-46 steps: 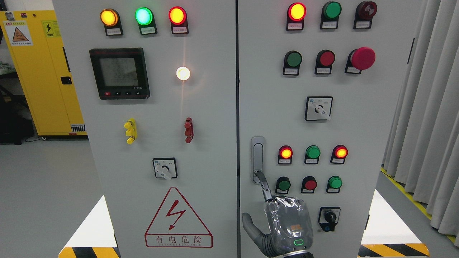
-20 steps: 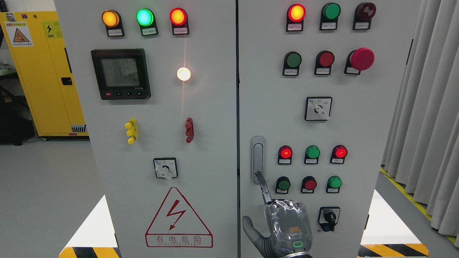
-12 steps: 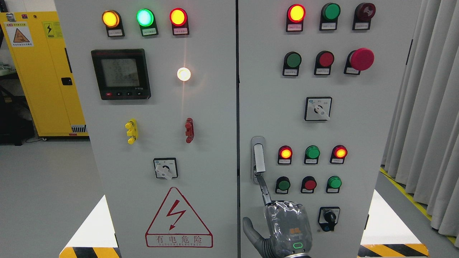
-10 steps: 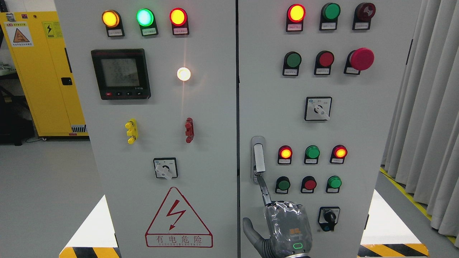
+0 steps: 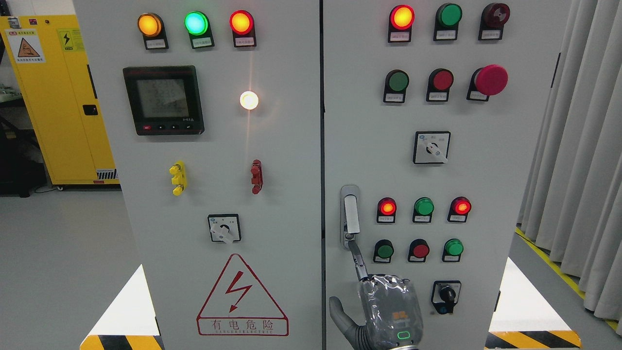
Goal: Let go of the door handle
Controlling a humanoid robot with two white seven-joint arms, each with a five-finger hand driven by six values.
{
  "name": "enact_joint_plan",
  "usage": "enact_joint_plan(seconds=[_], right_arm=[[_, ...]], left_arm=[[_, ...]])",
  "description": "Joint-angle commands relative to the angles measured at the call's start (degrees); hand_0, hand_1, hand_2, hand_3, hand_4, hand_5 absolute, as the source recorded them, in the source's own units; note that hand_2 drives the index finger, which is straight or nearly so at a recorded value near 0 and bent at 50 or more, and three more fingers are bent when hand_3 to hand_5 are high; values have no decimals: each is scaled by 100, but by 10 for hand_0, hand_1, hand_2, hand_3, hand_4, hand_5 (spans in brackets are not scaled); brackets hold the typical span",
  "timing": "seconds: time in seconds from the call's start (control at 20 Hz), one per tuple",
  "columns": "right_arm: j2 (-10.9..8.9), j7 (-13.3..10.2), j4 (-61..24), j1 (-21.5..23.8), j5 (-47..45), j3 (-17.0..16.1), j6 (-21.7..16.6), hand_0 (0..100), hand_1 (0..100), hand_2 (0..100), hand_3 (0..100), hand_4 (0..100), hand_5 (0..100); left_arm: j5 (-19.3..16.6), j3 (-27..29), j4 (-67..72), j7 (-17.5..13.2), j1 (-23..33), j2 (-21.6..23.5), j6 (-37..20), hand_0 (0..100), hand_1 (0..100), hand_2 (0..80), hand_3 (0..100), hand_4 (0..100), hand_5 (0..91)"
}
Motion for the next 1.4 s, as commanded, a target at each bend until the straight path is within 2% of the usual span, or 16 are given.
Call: enact_joint_plan(seconds=[0.0,1.0,1.05,1.1,1.2,1.25,1.35], right_arm=[[-3,-38,-57,3,-10,26,-33,383,366,0,978,990,1000],[6,-108,-453,135,-10,44,-50,388,367,0,975,987,1000],[6,-169,-479,135,-10,35,-42,389,368,38,970,983,1000],[6,-292,-488,135,-10,35,-42,390,368,118,965,979,1000],[14,-346,-575,143,-10,18,-42,416,378,364,949,964,1000],[6,-354,-611,161,-10,9,-50,435,383,391,949,962,1000],[6,-354,-637,170,-19,-18,-50,597,415,525,949,956,1000]], left_arm=[[-2,0,-88,-2,97,0,5,120,556,0,0,0,0],[-2,0,-88,-2,97,0,5,120,556,0,0,0,0],[-2,0,-88,-2,97,0,5,120,556,0,0,0,0],[-2,0,-88,-2,97,0,5,120,556,0,0,0,0],[7,0,-88,-2,97,0,5,120,556,0,0,0,0],[-2,0,-88,-2,97,0,5,120,556,0,0,0,0],[7,0,-88,-2,97,0,5,120,556,0,0,0,0]])
